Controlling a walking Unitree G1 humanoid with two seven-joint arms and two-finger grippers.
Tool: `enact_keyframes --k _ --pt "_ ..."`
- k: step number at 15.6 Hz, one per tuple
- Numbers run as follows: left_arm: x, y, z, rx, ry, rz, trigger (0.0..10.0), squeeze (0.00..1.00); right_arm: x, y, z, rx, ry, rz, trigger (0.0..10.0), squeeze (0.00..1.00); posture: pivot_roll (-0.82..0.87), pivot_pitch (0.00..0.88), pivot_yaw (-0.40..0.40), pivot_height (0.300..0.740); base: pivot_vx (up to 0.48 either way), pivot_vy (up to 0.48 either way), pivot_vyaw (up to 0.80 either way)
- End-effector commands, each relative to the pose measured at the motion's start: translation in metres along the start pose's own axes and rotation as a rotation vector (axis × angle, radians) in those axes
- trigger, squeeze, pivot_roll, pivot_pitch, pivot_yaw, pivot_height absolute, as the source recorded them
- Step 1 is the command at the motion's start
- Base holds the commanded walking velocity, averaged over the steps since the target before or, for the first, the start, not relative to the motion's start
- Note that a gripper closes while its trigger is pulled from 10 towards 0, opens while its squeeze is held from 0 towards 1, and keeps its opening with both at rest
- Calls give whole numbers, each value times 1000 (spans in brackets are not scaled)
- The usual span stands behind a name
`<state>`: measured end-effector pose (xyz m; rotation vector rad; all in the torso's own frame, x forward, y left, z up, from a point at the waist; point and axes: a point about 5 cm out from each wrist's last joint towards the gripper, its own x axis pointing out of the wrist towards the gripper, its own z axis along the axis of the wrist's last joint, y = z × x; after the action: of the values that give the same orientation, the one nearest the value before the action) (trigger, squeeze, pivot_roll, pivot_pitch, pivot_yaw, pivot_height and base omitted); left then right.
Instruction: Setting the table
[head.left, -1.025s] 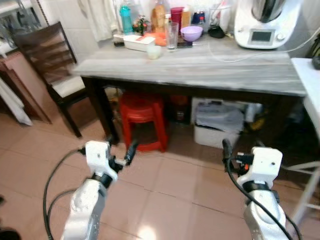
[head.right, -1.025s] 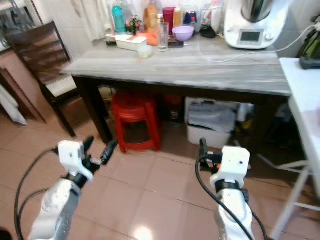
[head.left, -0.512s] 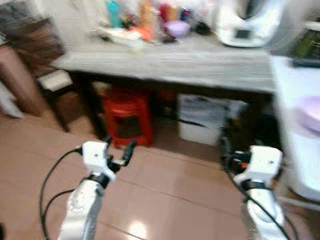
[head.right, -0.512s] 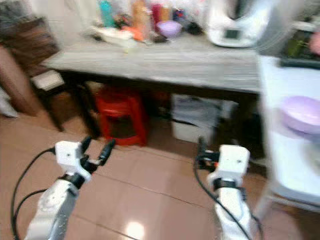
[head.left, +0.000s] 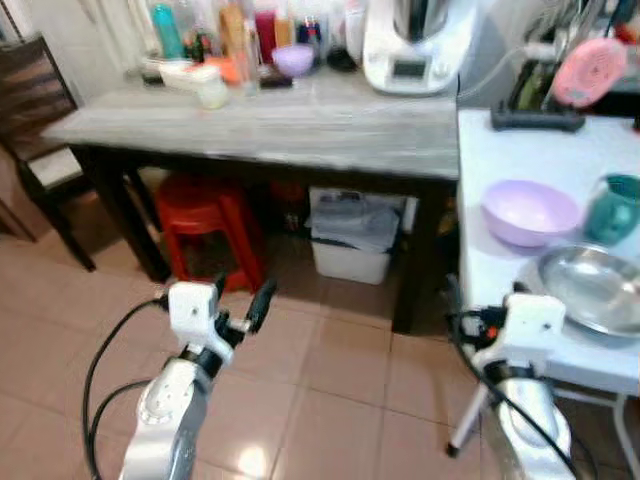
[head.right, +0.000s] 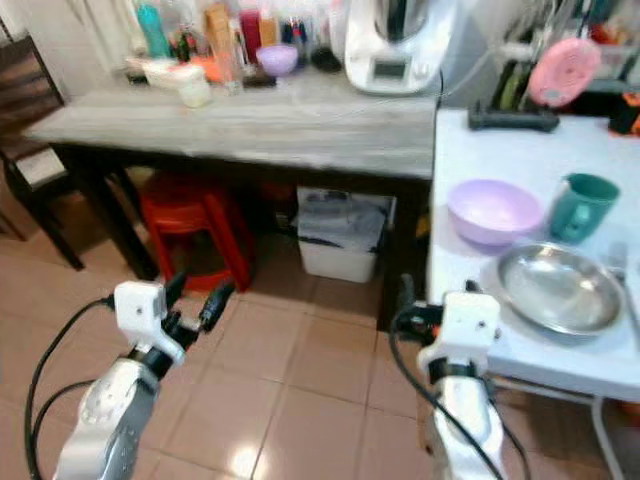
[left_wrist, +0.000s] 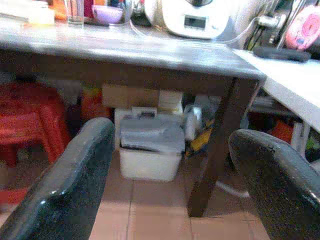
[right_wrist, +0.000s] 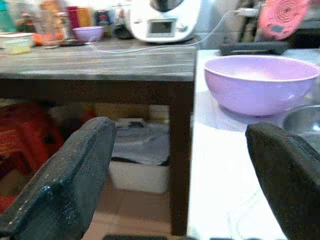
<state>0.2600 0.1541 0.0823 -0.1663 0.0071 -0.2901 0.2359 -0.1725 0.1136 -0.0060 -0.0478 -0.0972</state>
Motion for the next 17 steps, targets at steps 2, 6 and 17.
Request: enact_keyframes --k 2,6,17 --pt "1 0 3 4 -8 -7 10000 0 2 0 6 -9 -20 6 10000 0 -79 16 92 740 0 -437 0" --pt "1 0 2 1 -6 -11 10000 0 3 -1 8 -13 -28 4 10000 0 -81 13 88 740 0 -436 0" --pt "2 0 1 -1 -10 -1 10000 0 2 -1 7 -15 -24 0 10000 0 -84 22 93 740 0 -277 0"
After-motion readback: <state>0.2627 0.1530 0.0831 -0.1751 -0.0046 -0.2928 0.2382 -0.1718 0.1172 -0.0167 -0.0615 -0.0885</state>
